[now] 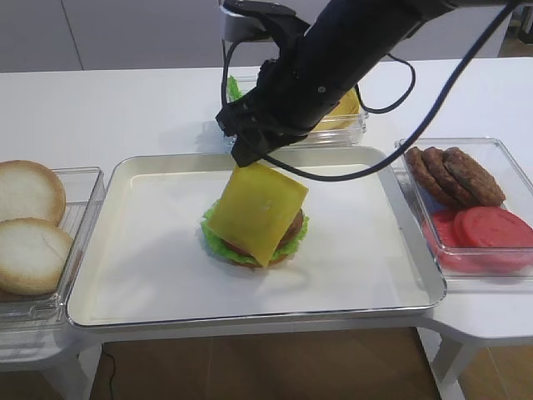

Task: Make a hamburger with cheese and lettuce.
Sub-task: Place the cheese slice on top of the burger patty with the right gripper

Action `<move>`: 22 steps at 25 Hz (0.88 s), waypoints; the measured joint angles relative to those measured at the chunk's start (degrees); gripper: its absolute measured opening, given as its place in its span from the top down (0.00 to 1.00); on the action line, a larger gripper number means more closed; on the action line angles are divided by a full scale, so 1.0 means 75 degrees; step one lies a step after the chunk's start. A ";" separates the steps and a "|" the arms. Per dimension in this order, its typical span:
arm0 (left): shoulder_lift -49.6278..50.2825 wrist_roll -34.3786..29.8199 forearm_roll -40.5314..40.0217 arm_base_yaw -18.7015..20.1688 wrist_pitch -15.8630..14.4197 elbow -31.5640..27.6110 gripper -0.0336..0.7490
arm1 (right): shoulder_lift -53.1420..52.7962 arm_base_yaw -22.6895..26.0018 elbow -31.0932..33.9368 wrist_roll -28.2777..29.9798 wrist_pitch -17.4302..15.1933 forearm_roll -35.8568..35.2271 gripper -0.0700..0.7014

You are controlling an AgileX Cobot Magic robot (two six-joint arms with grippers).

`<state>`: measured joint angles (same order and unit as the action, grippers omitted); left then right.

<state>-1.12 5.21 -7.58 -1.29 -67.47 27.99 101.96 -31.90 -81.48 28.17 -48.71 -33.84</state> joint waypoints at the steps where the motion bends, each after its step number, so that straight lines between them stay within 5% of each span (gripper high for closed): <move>1: 0.0000 0.0000 0.0000 0.0000 0.0000 0.0000 0.22 | 0.0000 0.0000 0.0000 0.0017 0.0020 0.0013 0.90; 22: 0.0000 0.0000 0.0000 0.0000 0.0000 0.0000 0.22 | 0.0013 0.0000 0.0000 0.0128 0.0527 0.0594 0.90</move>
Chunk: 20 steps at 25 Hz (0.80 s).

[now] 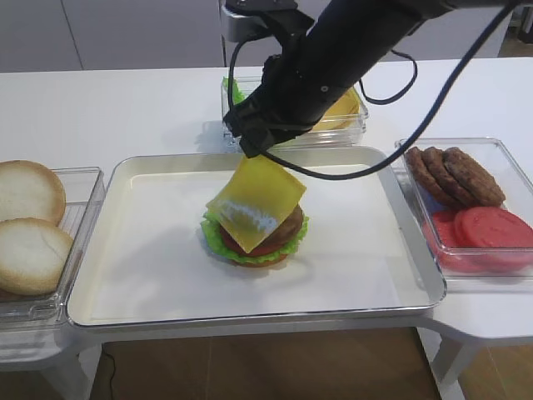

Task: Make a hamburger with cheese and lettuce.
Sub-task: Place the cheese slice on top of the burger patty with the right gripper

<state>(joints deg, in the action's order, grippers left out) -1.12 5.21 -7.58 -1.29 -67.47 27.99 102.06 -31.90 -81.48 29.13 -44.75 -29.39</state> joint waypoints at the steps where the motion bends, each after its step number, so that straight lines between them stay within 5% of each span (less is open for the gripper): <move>1: 0.0000 0.0000 0.0000 0.0000 0.0000 0.0000 0.22 | 0.0006 0.0000 0.0000 0.0000 0.0000 0.0000 0.90; 20: 0.0000 0.0000 0.0000 0.0000 0.0000 0.0000 0.22 | 0.0201 0.0000 0.0000 0.0000 0.0203 0.0460 0.90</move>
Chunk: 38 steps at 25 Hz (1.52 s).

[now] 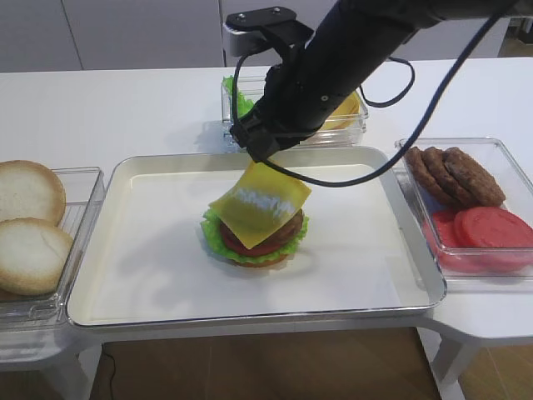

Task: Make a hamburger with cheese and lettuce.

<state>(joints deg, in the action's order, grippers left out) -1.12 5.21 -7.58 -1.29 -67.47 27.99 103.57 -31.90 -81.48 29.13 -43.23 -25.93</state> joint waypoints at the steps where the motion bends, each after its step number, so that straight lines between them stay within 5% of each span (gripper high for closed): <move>1: 0.0000 0.0000 0.0000 0.0000 0.0000 0.0000 0.22 | 0.0021 0.0000 0.0000 0.0000 0.0000 0.0013 0.90; 15: 0.0000 0.0000 0.0000 0.0000 0.0000 0.0000 0.22 | 0.0260 0.0000 0.0000 -0.0013 0.0148 0.0193 0.88; 23: 0.0000 0.0000 0.0000 0.0000 0.0000 0.0000 0.22 | 0.0260 0.0000 0.0000 -0.0013 0.0148 0.0233 0.65; 31: 0.0000 0.0000 0.0000 0.0000 0.0000 0.0000 0.22 | 0.0260 0.0000 0.0000 -0.0111 0.0069 0.0267 0.28; 38: 0.0000 0.0000 0.0000 0.0000 0.0000 0.0000 0.22 | 0.0014 0.0351 0.0000 -0.1758 -0.0366 0.1238 0.31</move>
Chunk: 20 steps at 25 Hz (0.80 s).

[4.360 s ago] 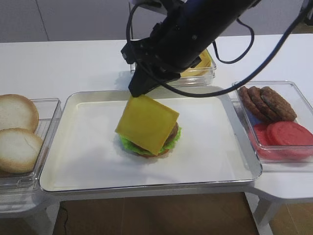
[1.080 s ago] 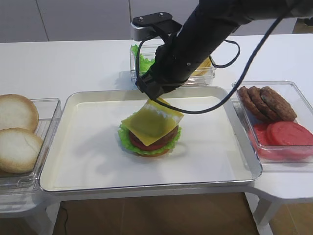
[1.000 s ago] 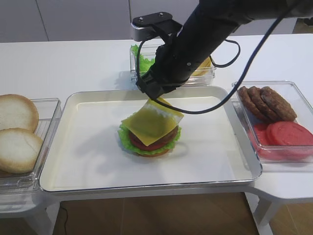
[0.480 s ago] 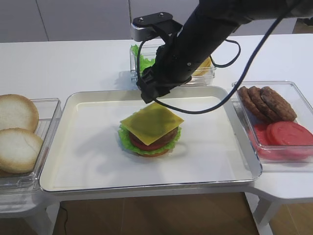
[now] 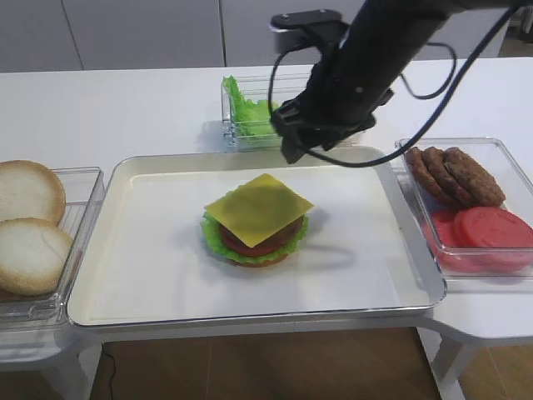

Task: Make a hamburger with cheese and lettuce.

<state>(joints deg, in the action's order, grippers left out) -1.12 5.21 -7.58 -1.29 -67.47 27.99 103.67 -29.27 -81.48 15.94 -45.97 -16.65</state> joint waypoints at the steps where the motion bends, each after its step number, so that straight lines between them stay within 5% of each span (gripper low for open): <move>1: 0.0000 0.0000 0.0000 0.0000 0.0000 0.0000 0.22 | -0.0083 0.0130 0.0000 -0.0180 -0.0128 0.0144 0.33; 6: 0.0000 0.0000 0.0000 0.0000 0.0000 0.0000 0.22 | -0.0601 0.1078 0.0000 -0.0682 -0.0988 0.0671 0.35; 14: 0.0000 0.0000 0.0000 0.0000 0.0000 0.0000 0.22 | -0.1609 0.2581 0.0000 -0.1669 -0.1695 0.1612 0.35; 20: 0.0000 0.0000 0.0000 0.0000 0.0000 0.0000 0.22 | -0.2367 0.2851 0.0000 -0.2026 -0.2431 0.2097 0.35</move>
<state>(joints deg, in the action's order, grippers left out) -1.12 5.21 -7.58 -1.29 -67.47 27.99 85.92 -7.89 -81.48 0.74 -64.20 -0.92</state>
